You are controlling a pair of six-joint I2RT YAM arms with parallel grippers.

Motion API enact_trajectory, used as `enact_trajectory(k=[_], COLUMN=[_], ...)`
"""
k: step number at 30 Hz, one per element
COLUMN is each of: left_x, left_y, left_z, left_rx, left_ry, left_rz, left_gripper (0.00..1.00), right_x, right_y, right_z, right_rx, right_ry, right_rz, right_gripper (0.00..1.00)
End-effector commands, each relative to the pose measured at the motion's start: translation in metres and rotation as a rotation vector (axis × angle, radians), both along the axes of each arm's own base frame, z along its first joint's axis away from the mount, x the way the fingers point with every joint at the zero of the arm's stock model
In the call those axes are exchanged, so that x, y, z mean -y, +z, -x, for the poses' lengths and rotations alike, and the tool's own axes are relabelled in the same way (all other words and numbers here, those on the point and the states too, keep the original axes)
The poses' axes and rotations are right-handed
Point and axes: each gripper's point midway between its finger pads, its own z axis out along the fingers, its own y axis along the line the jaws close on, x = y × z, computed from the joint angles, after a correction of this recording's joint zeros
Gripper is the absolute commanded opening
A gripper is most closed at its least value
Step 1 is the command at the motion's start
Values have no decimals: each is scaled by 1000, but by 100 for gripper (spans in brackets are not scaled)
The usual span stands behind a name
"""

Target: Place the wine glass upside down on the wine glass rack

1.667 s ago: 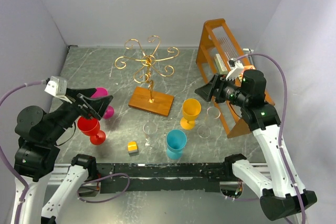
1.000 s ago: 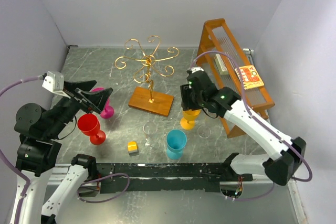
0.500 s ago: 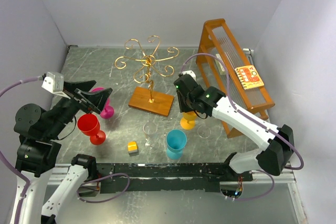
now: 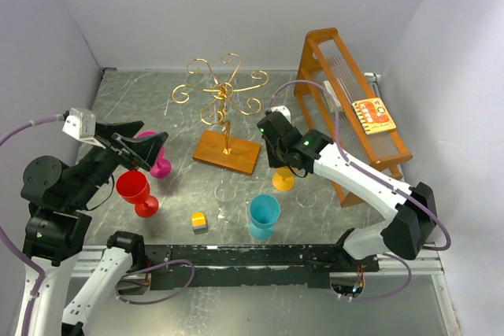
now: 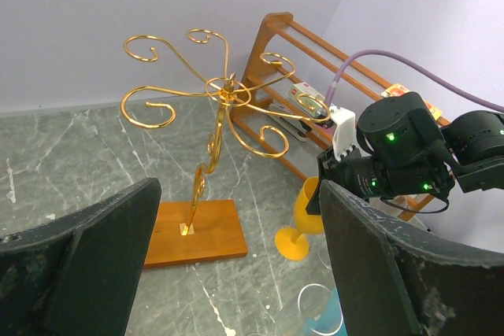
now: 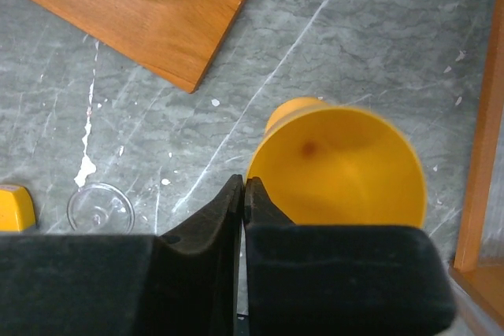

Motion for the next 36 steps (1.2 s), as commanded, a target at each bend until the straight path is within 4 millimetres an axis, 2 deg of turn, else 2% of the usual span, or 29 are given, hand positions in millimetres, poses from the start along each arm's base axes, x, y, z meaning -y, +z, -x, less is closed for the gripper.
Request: enact_trajectory(k=[1,6,11,18,23,30,34,36], left_x=[-2,2,19,40,55,61,70,72], left_y=[15,22,28,53,67,68,71,71], left_z=[3,5,9,18,24,7,0,-5], left_rx=[41,62,69,129,144,36,-15,-36], left_ry=[11,-19,-125,-277,-400,-416,-480,-495], left_rz=[8,22,35,108,178,257,302,334], left_gripper=[93,93,94,95,93,88,88,93], right_x=[-1,0,5,30,52,74,82,84], right_y=[6,35,101,177,226,283,305,312], right_z=[-4,-6,-10,-8,6,35,49,54], right_rx=[28,88,233,451,601,750,833,871], right_ry=[-7,-9,-31,-117,-155,-145,-122,-110], right_rz=[-3,-46,-155,-309,-465,-683,-792,-842], right_gripper=[0,0,0,0,0,0,0,0])
